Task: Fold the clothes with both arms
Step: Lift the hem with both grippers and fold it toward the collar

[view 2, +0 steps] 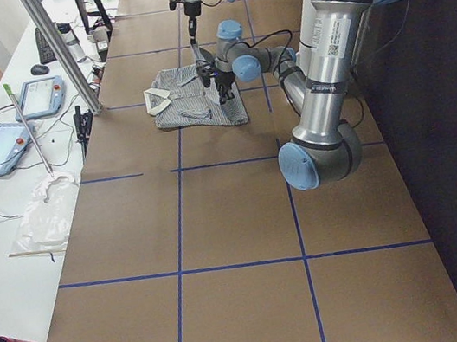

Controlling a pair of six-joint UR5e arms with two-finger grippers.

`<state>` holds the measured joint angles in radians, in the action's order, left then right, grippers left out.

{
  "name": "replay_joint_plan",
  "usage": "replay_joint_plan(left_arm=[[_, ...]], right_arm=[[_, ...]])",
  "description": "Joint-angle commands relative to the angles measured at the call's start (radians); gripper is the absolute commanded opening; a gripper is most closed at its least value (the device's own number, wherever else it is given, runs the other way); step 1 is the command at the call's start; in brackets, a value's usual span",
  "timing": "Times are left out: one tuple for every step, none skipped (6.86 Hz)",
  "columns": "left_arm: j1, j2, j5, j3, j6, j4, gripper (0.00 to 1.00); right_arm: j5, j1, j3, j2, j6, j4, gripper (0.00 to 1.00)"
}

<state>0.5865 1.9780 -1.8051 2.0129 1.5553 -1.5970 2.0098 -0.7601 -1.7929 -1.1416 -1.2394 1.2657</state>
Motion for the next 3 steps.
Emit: replay_joint_plan(left_arm=[[0.139, 0.115, -0.062, -0.235, -0.05, -0.106, 0.0], [0.171, 0.146, -0.065, -0.355, -0.049, -0.195, 0.0], [0.191, 0.156, -0.063, -0.425, -0.052, -0.242, 0.0]], right_arm=[[0.007, -0.044, 0.128, 0.087, 0.006, -0.002, 0.0], [0.023, -0.07, 0.173, 0.111, 0.008, -0.003, 0.0], [0.023, -0.083, 0.244, 0.137, 0.006, -0.046, 0.0]])
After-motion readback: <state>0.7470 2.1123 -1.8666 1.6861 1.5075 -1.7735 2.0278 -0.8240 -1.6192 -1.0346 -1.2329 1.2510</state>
